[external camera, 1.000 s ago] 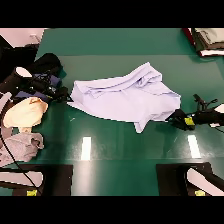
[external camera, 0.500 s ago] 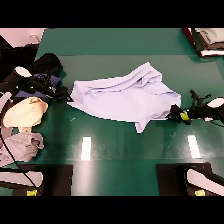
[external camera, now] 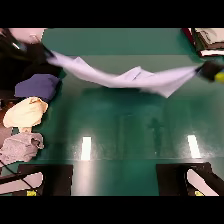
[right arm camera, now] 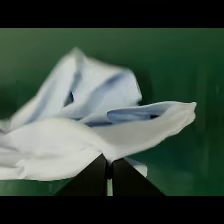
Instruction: Fold the shirts.
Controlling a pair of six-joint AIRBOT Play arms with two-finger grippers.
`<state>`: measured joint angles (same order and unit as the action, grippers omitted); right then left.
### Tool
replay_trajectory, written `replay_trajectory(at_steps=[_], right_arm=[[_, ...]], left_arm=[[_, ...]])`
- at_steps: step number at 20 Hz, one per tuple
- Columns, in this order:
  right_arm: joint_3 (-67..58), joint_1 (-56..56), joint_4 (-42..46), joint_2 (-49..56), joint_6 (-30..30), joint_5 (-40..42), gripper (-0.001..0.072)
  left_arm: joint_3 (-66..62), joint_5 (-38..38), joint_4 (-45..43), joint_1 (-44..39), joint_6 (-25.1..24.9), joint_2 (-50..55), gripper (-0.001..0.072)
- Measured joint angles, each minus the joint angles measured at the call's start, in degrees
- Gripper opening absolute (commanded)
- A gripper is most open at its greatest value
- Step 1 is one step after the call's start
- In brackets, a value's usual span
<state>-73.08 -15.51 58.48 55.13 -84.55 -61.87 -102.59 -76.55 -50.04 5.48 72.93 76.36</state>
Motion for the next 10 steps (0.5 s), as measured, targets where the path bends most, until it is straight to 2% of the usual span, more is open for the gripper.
replay_trajectory(at_steps=[4,7,10], right_arm=[[-20.83,0.0,0.09,-2.25,0.0,-0.66,0.0017],[-35.45,0.0,1.55,-2.91,0.0,-3.61,0.0017],[-44.54,0.0,6.29,-4.81,-0.57,-5.66,0.0016]], left_arm=[[-13.22,3.43,0.11,0.0,1.57,-8.76,0.0021],[-16.7,7.74,0.11,0.0,1.97,-17.42,0.0021],[-17.99,11.91,0.11,0.0,2.21,-25.07,0.0021]])
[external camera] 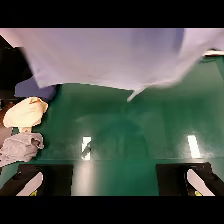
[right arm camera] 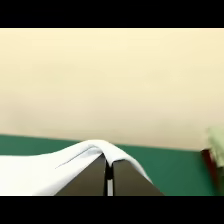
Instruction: Fold the shirts.
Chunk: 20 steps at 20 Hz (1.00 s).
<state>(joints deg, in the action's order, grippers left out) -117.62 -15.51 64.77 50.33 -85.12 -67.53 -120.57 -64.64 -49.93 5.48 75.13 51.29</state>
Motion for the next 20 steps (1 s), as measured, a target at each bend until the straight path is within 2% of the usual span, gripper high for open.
replay_trajectory(at_steps=[3,7,11,14,17,20], right_arm=[[-0.76,0.0,8.35,-3.8,-1.62,-0.74,0.0015],[1.97,0.0,14.6,-4.68,-2.82,-5.4,0.0015],[-1.11,0.04,16.22,5.7,-3.17,-19.63,0.0015],[2.62,0.07,16.2,14.4,-3.28,-26.6,0.0015],[10.14,0.09,15.91,21.77,-3.32,-28.3,0.0016],[17.86,0.09,15.67,27.23,-3.34,-22.62,0.0015]], left_arm=[[-0.28,1.44,-0.17,-0.02,0.33,-4.57,0.0021],[6.45,-2.34,-3.5,-0.02,3.93,-5.16,0.0021],[19.76,-8.37,-4.92,-0.02,6.23,-0.55,0.0021],[30.05,-10.71,-4.83,-0.04,6.71,5.05,0.0022],[37.68,-10.05,-4.9,-0.04,5.86,11.72,0.0022],[41.29,-5.53,-4.5,-0.04,2.16,19.15,0.0022]])
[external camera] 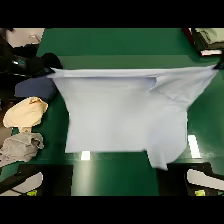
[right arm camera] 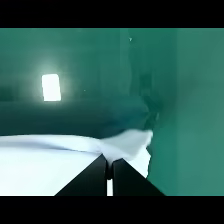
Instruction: Fold the shirts.
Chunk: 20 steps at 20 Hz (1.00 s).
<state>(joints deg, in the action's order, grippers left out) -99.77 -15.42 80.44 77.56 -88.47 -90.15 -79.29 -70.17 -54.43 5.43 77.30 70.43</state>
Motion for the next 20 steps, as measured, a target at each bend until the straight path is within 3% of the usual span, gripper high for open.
replay_trajectory(at_steps=[6,12,16,20], right_arm=[[11.26,0.07,-1.07,5.4,-1.36,22.73,0.0016],[17.03,2.1,-4.68,6.75,-1.88,41.03,0.0015],[17.99,4.02,-4.13,7.32,-1.88,43.67,0.0015],[18.25,6.21,1.66,7.43,-1.88,35.23,0.0015]], left_arm=[[1.86,17.33,11.08,0.0,-9.88,12.28,0.0022],[2.12,30.51,16.7,-0.02,-14.67,17.18,0.0022],[2.14,30.88,15.12,0.0,-16.65,17.81,0.0022],[2.16,22.14,6.19,0.0,-17.18,18.01,0.0022]])
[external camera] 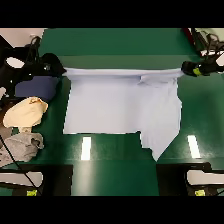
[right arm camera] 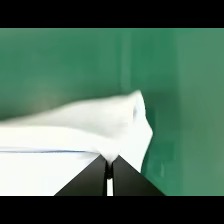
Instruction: Fold the shirts.
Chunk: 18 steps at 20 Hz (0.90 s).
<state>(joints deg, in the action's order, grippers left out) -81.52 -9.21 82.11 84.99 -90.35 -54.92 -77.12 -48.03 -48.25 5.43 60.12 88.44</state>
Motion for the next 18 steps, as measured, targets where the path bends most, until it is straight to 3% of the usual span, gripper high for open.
replay_trajectory(at_steps=[4,10,11,12,13,14,15,18], right_arm=[[0.35,1.33,4.04,0.04,0.0,-8.63,0.0015],[5.92,2.03,5.33,0.04,-0.22,-14.21,0.002],[6.8,2.12,5.2,0.04,-0.22,-14.34,0.0021],[7.43,2.27,5.11,0.04,-0.26,-14.36,0.0024],[7.89,2.51,5.14,0.04,-0.39,-14.58,0.0122],[8.22,2.56,4.87,0.04,-0.44,-14.91,0.0277],[8.44,2.62,4.24,0.04,-0.44,-15.06,0.0314],[8.39,2.38,0.76,0.0,-0.13,-17.46,0.0314]], left_arm=[[0.57,-8.41,-9.29,-0.02,0.09,0.02,0.0022],[4.55,-11.02,-14.25,-0.04,2.23,0.04,0.0023],[4.92,-11.1,-14.47,-0.04,2.73,0.04,0.0059],[5.22,-11.19,-14.71,-0.04,3.32,0.04,0.0319],[5.42,-11.28,-15.52,0.0,3.93,0.04,0.0484],[5.62,-11.91,-15.72,0.15,4.66,0.07,0.049],[5.66,-12.28,-15.43,0.04,5.38,0.04,0.049],[4.98,-15.74,-15.47,0.55,8.04,0.04,0.049]])
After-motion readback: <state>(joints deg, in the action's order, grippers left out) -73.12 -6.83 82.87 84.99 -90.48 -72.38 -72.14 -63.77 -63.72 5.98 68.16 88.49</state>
